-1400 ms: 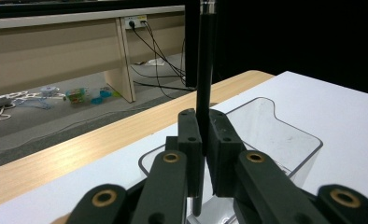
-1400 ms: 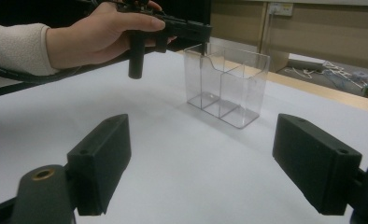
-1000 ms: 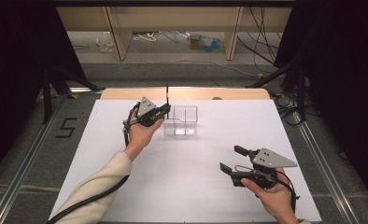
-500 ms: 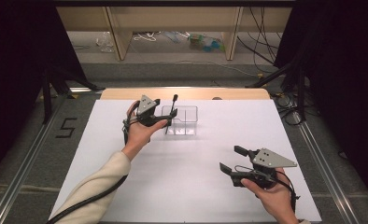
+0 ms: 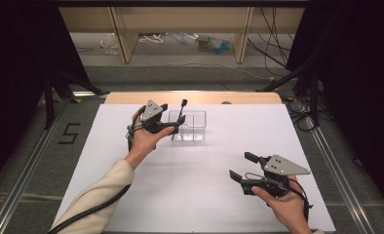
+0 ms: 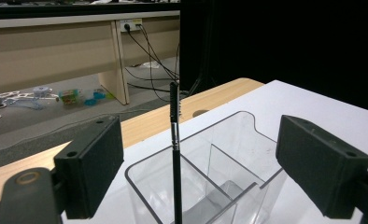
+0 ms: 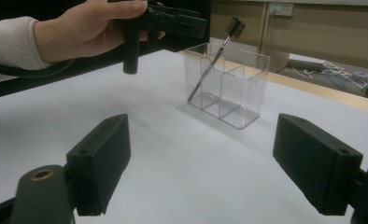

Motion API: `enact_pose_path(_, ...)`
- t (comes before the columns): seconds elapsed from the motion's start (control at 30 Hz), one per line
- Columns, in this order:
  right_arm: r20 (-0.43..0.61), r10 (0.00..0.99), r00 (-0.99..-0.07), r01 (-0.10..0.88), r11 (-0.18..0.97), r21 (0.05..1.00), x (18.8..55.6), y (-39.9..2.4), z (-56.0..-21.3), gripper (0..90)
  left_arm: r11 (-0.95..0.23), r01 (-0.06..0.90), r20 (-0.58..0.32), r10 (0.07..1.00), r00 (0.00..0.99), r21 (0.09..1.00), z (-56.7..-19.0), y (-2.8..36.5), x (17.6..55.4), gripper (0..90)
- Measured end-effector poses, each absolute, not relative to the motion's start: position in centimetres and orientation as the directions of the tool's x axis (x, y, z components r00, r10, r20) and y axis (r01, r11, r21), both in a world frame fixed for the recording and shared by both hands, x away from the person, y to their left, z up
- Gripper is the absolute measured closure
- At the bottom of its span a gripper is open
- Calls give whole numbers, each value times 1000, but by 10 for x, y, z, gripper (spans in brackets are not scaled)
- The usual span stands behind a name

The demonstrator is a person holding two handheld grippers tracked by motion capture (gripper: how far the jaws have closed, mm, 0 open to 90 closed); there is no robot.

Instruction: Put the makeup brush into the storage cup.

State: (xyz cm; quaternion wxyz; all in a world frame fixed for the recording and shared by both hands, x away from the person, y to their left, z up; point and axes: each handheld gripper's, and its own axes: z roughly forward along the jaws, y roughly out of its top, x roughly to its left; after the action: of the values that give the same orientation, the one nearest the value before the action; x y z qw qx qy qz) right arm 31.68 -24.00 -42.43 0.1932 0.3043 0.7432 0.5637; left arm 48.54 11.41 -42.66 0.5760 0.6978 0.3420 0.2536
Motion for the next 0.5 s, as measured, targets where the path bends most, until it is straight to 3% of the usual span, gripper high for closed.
enact_pose_path(0.5,57,672,-739,237,180,955,316,-240,-424,201,-106,148,-22,739,673,983,-413,121,465,154)
